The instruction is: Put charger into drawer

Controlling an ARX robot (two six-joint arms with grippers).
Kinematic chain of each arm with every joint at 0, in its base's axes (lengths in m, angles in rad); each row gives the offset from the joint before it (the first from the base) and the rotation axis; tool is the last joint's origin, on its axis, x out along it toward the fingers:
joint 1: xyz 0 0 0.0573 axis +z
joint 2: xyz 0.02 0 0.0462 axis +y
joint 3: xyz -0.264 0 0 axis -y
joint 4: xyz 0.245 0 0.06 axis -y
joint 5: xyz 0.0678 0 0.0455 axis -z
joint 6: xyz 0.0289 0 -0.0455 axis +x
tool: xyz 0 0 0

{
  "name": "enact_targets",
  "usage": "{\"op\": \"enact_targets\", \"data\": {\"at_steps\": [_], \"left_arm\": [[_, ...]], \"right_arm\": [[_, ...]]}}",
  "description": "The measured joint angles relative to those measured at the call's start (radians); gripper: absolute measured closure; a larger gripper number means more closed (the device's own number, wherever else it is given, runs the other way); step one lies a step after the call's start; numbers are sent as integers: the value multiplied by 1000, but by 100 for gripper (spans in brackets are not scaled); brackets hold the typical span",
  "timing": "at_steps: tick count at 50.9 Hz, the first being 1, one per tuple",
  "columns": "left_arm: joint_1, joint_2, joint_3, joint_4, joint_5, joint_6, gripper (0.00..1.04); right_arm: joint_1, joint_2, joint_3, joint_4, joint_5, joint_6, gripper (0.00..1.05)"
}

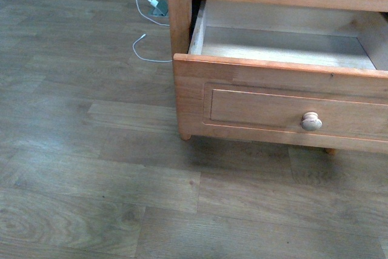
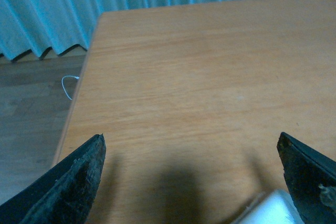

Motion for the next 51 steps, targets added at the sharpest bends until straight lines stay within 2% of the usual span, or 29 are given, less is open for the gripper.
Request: {"op": "enact_targets", "data": {"at_steps": [14,30,35,49,51], "left_arm": [[-20,-1,0,-29,98,175,6],[-16,-52,-75,-113,163,196,6],[-14,-77,-114,-113,222,184,6],[-14,-97,-147,-114,209,195,6],[-14,-97,-147,-114,206,196,9]], "right_arm": [[0,0,0,0,0,0,8],[0,0,0,0,0,0,8],[0,0,0,0,0,0,8],[0,0,0,0,0,0,8],[0,0,0,0,0,0,8]]}}
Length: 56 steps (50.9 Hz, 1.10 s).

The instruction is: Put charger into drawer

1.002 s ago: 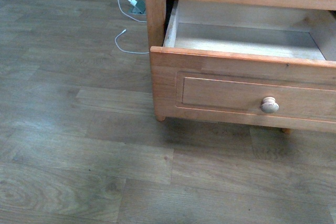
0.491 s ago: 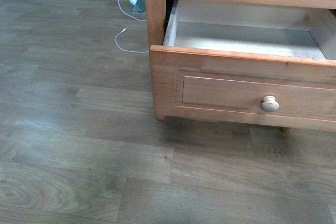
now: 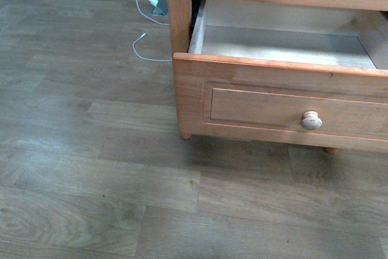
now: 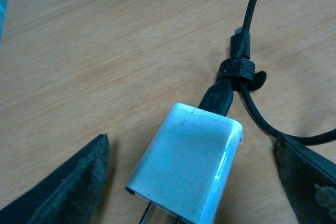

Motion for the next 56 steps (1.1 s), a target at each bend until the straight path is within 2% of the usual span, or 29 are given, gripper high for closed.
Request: {"op": "enact_targets", "data": {"at_steps": [11,18,30,37,47,56], "left_arm": [[2,0,0,0,-13,4,43],[3,0,-6,15,-14,3,61],[8,-59,-116,97,26,-43,64],[0,-218,-315,163,141,-74,64],[-43,-390,-562,196,228,-75,64],[-71,-394,-662,197,223,-49,64]], "right_arm": [[0,0,0,0,0,0,8],[0,0,0,0,0,0,8],[0,0,0,0,0,0,8],[0,0,0,0,0,0,8],[0,0,0,0,0,0,8],[0,0,0,0,0,0,8]]}}
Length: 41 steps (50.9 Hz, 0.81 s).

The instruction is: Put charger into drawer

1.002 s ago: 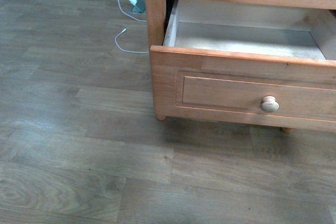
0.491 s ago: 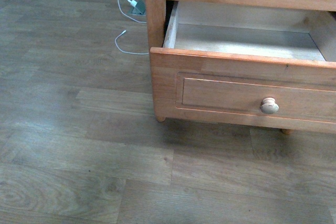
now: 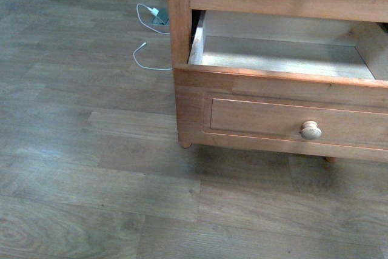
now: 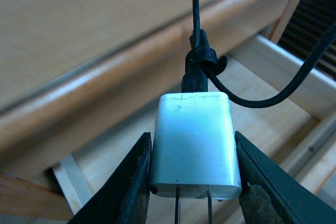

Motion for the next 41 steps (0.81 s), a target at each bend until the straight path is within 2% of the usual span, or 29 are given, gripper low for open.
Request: {"op": "enact_targets", "data": {"at_steps": [13,14,17,24,31,37,41], "left_arm": [[-3,106,20,11,-62,6,64],[-3,113,23,12,-65,1,62],[-3,155,37,16,-90,0,49],[-14,182,39,44,-133,-3,30],[-18,101,-23,162,-215,-29,4],[11,-99,-156,211,-311,-40,6],[58,-279,-281,212,-322,-47,6]], "right_arm": [[0,0,0,0,0,0,8],[0,0,0,0,0,0,8],[0,0,0,0,0,0,8],[0,0,0,0,0,0,8],[0,0,0,0,0,0,8],[0,0,0,0,0,0,8],[0,0,0,0,0,0,8]]}}
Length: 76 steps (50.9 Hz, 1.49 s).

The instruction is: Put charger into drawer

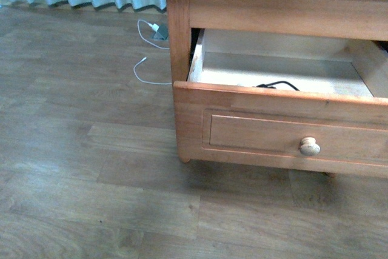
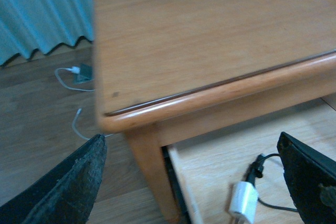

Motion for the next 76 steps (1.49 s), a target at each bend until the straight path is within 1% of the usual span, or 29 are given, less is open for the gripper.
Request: {"op": "enact_targets", "data": {"at_steps": [7,13,17,19,24,26,30,37,40,42,43,47,49,51,53,54,55,62,76], "left_arm": [[68,-262,-182,-48,2,-25,6],[129,-544,-343,-148,10,-55,6],[171,-745,-439,-246,8,-87,6],[208,-892,-505,-332,0,-119,6],[269,-1152,-623,-505,-28,-194,6],[285,-1238,-662,-562,-55,-227,6],[296,-1320,-700,-595,-80,-262,6],[298,-1331,-702,-594,-71,-279,6],[360,-1398,-750,-535,67,-221,18],[412,-1440,-779,-524,132,-188,25],[429,-1457,-789,-520,145,-177,29],[461,-1484,-816,-504,149,-151,43],[462,-1493,-834,-500,156,-142,50],[462,-1505,-858,-496,164,-134,61],[462,-1512,-871,-492,163,-132,68],[463,-1514,-874,-491,163,-131,70],[463,-1520,-882,-489,163,-129,75],[464,-1543,-911,-478,162,-124,100],[464,-1575,-954,-467,163,-121,101]], "right_arm": [[0,0,0,0,0,0,8],[0,0,0,0,0,0,8],[0,0,0,0,0,0,8],[0,0,0,0,0,0,8],[0,0,0,0,0,0,8],[0,0,0,0,0,0,8],[0,0,0,0,0,0,8],[0,0,0,0,1,0,8],[0,0,0,0,0,0,8],[0,0,0,0,0,0,8],[0,0,0,0,0,0,8],[0,0,0,0,0,0,8],[0,0,0,0,0,0,8],[0,0,0,0,0,0,8],[0,0,0,0,1,0,8],[0,0,0,0,1,0,8],[0,0,0,0,1,0,8],[0,0,0,0,1,0,8],[0,0,0,0,1,0,8]]}}
